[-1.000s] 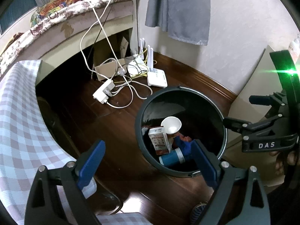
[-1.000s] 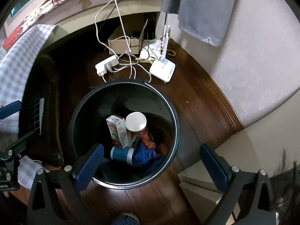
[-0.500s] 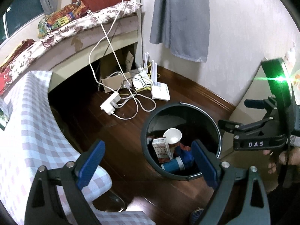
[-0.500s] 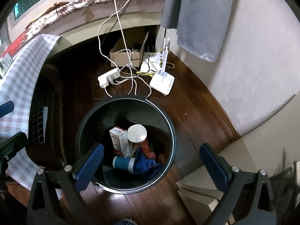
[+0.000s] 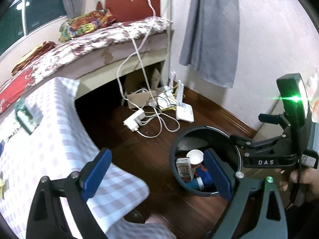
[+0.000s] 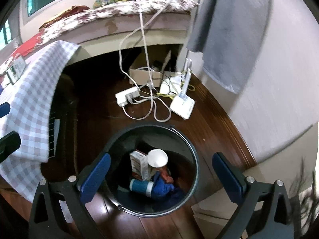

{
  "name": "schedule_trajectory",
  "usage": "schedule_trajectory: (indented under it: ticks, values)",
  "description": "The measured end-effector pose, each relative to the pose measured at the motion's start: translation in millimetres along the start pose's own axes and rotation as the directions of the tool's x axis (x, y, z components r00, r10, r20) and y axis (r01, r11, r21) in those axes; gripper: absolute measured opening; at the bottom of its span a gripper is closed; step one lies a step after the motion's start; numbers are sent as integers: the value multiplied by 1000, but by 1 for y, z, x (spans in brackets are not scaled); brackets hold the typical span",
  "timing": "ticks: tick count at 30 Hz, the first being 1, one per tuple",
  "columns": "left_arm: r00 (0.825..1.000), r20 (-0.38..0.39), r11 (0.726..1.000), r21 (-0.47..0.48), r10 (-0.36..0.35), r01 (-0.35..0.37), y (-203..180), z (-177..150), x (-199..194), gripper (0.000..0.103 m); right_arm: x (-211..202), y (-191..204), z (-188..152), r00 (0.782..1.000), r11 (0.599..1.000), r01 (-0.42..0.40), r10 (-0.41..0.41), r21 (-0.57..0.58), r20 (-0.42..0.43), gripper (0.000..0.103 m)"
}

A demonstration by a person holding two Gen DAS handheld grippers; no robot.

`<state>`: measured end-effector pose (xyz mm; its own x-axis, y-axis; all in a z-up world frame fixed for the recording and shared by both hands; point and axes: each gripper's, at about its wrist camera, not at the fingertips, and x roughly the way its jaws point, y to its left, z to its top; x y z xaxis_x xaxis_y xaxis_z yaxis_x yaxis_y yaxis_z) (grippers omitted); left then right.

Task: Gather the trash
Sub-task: 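Move both tools back to the table toward the yellow cloth and green carton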

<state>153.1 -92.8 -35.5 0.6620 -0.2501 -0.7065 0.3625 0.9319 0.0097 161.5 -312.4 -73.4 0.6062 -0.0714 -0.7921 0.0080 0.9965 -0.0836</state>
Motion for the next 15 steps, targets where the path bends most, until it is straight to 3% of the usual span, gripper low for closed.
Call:
schedule_trajectory:
  ticks: [6, 15]
  values:
    - [997, 49, 998, -45, 55, -53, 29, -2, -26, 94, -8, 23, 12, 999, 999, -18, 19, -34, 38, 103]
    - [985, 57, 975, -159, 164, -153, 87, -18, -44, 94, -20, 73, 33, 990, 990, -93, 103, -101, 96, 103]
